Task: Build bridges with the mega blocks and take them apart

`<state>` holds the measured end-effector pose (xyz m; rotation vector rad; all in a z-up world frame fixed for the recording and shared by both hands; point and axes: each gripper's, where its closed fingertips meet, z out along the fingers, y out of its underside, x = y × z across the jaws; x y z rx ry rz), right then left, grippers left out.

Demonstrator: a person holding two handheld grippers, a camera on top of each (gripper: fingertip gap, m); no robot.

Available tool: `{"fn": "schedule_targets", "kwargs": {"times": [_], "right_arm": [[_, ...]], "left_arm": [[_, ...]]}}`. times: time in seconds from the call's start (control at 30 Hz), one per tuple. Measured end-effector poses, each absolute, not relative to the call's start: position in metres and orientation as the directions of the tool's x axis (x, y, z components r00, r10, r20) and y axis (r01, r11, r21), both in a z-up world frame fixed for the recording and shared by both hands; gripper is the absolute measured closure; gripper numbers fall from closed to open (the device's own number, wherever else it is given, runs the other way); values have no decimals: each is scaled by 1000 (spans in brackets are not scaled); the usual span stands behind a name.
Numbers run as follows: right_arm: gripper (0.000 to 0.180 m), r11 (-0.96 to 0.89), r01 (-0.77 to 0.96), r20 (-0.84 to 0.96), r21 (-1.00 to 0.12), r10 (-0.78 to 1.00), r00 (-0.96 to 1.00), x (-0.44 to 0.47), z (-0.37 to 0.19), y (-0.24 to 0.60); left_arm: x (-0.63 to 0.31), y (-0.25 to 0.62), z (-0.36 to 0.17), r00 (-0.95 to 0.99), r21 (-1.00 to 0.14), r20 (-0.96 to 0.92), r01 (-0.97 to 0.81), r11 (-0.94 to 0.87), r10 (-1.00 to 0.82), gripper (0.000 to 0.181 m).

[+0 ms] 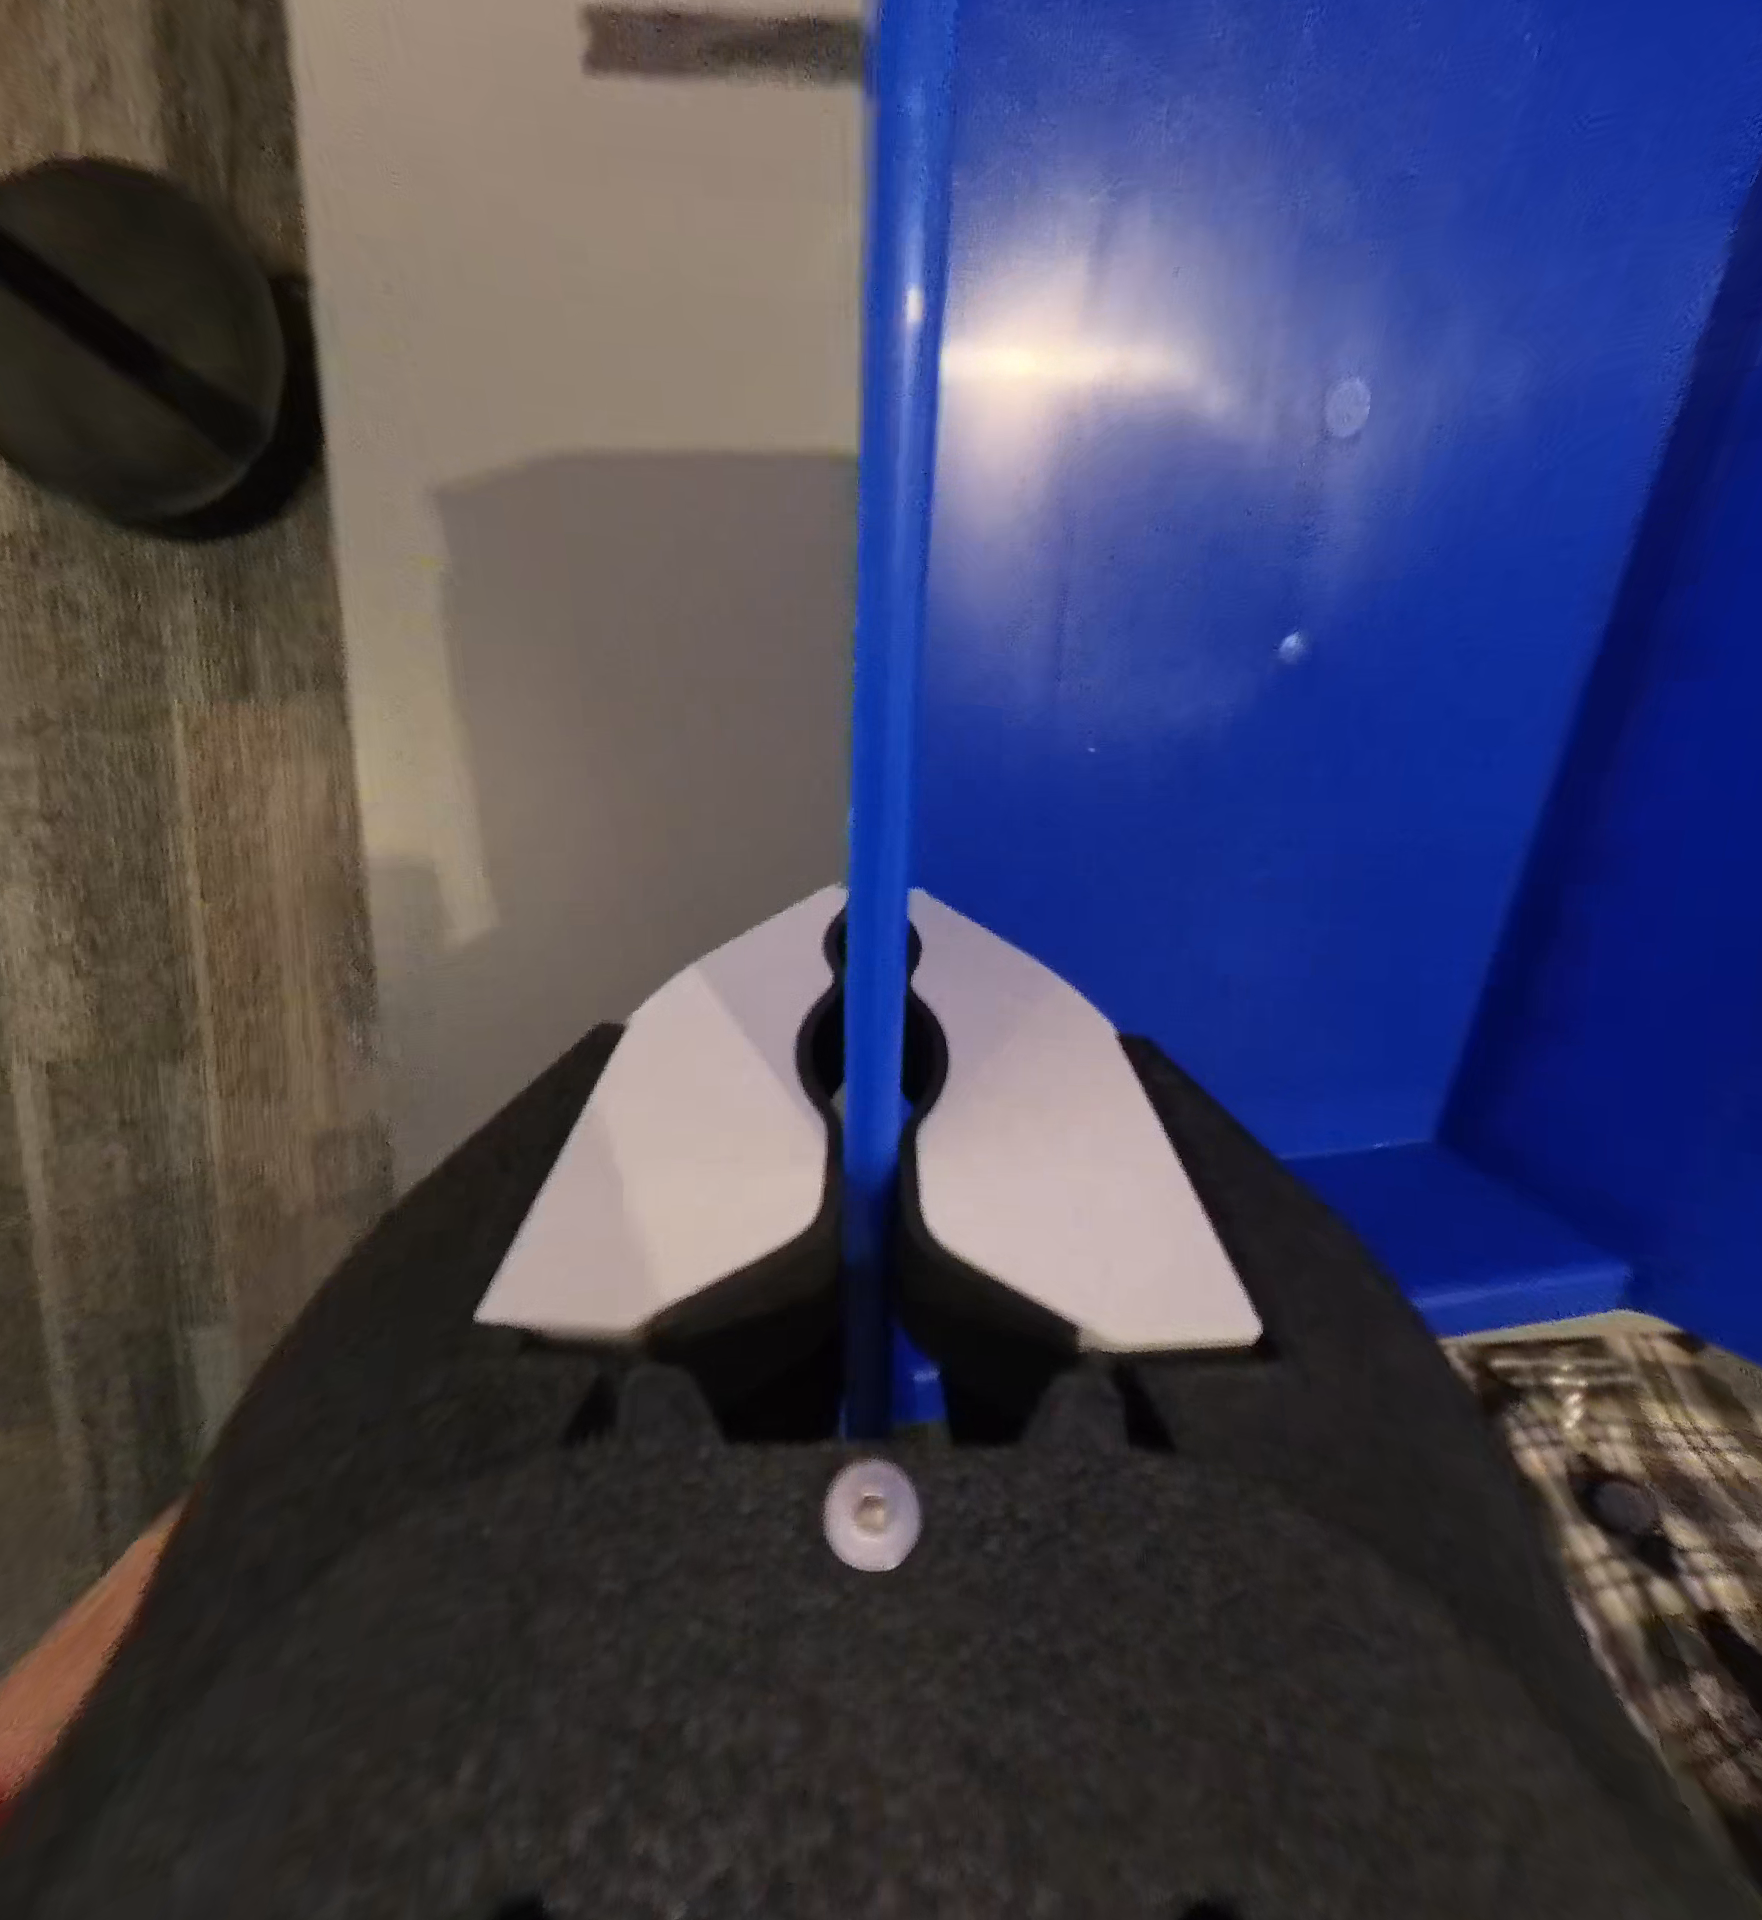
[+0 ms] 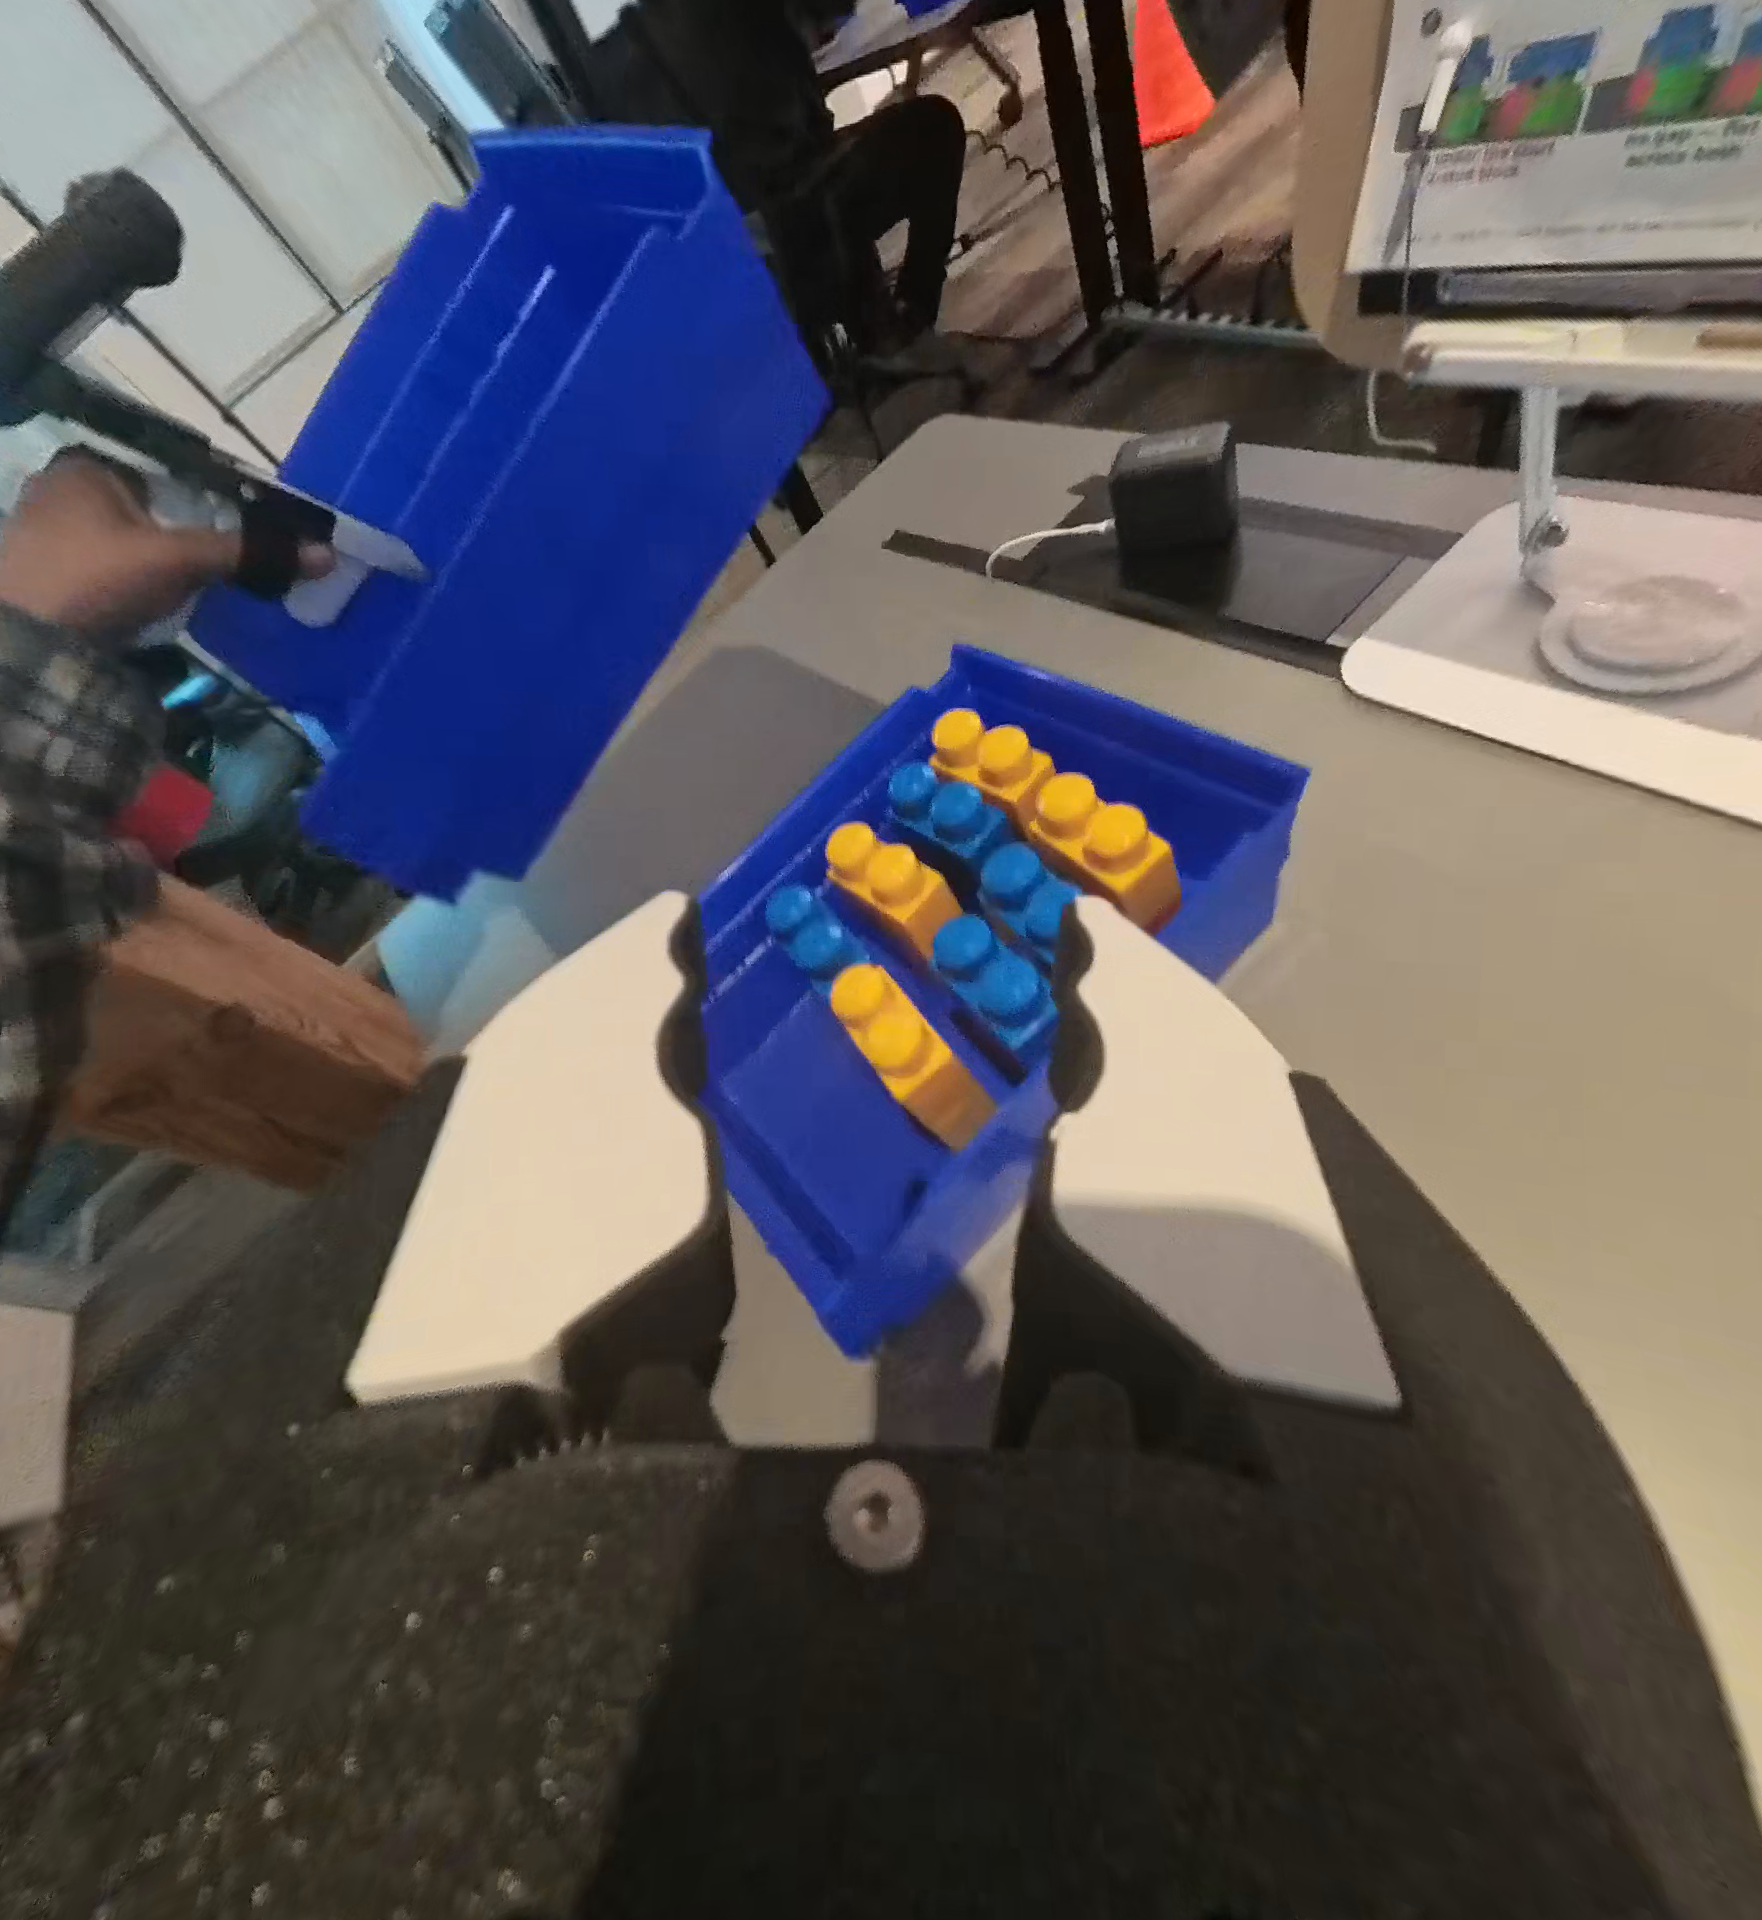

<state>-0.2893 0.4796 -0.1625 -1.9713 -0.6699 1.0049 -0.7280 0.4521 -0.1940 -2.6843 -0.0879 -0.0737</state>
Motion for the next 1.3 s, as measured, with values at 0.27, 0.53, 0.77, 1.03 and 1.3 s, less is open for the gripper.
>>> {"fn": "schedule_targets", "kwargs": {"times": [0.27, 0.53, 0.77, 1.03, 1.3], "right_arm": [[108, -676, 57, -552, -735, 644, 530, -342, -117, 520], [120, -793, 86, -544, -603, 488, 683, -341, -133, 559], [172, -826, 154, -328, -543, 377, 866, -291, -166, 590], [175, -855, 177, -279, -488, 345, 896, -213, -156, 600], [176, -920, 162, -205, -358, 247, 947, -74, -175, 578]], "left_arm": [[-604, 521, -172, 994, -482, 57, -53, -874, -92, 175], [-522, 547, -166, 982, -496, 49, -136, -857, -184, 175], [-468, 545, -151, 949, -537, -2, -268, -800, -317, 162], [-378, 511, -123, 756, -647, 320, -267, -714, -572, 136], [-394, 450, -93, 549, -823, 398, -141, -551, -735, 116]]}}
